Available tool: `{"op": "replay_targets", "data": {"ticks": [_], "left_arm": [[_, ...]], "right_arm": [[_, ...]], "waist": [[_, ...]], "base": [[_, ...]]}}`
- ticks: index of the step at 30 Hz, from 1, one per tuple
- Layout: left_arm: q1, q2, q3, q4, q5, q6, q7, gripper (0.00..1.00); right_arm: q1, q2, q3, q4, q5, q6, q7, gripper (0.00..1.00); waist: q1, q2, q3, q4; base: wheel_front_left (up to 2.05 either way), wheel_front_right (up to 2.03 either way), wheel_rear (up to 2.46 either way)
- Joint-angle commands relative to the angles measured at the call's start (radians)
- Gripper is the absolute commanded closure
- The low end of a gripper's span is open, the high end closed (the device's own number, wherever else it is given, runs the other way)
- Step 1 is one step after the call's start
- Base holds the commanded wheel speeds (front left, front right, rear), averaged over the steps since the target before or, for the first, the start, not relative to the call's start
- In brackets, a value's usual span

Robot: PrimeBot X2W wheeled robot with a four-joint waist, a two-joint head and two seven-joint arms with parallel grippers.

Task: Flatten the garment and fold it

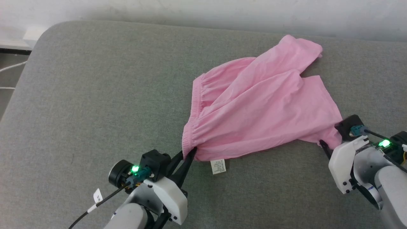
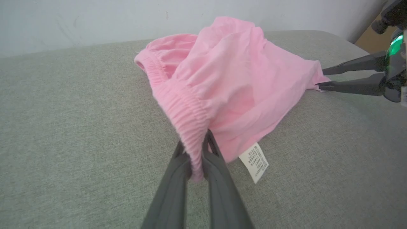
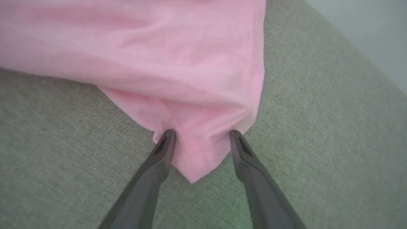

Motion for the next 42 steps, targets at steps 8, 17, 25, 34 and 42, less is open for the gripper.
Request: {"op": "replay_targets", "data": {"ticks": [8, 17, 25, 34, 42], "left_arm": [[-0.012, 0.012, 0.000, 0.019, -0.003, -0.002, -0.006, 1.00], [-0.001, 0.037, 0.029, 0.012, -0.036, 0.000, -0.013, 1.00], [-0.019, 0.105, 0.063, -0.072, -0.057, -0.003, 0.048, 1.00], [-0.105, 0.215, 0.115, -0.293, -0.078, -0.013, 0.204, 1.00], [-0.231, 0.248, 0.196, -0.466, -0.144, 0.008, 0.323, 1.00]], "right_arm": [[0.017, -0.013, 0.064, 0.049, 0.038, -0.001, 0.017, 1.00], [0.003, -0.045, 0.033, 0.013, 0.049, -0.001, -0.063, 1.00], [-0.005, -0.131, 0.041, -0.155, 0.198, -0.001, -0.096, 1.00], [-0.072, -0.199, -0.036, -0.392, 0.328, -0.001, -0.103, 1.00], [-0.175, -0.186, -0.097, -0.522, 0.379, -0.001, -0.062, 1.00]], "waist": [[0.0000, 0.0000, -0.022, -0.004], [0.0000, 0.0000, -0.089, -0.034], [0.0000, 0.0000, -0.160, -0.065], [0.0000, 0.0000, -0.226, -0.106], [0.0000, 0.0000, -0.242, -0.135]], "base": [[0.00, 0.00, 0.00], [0.00, 0.00, 0.00], [0.00, 0.00, 0.00], [0.00, 0.00, 0.00], [0.00, 0.00, 0.00]]}}
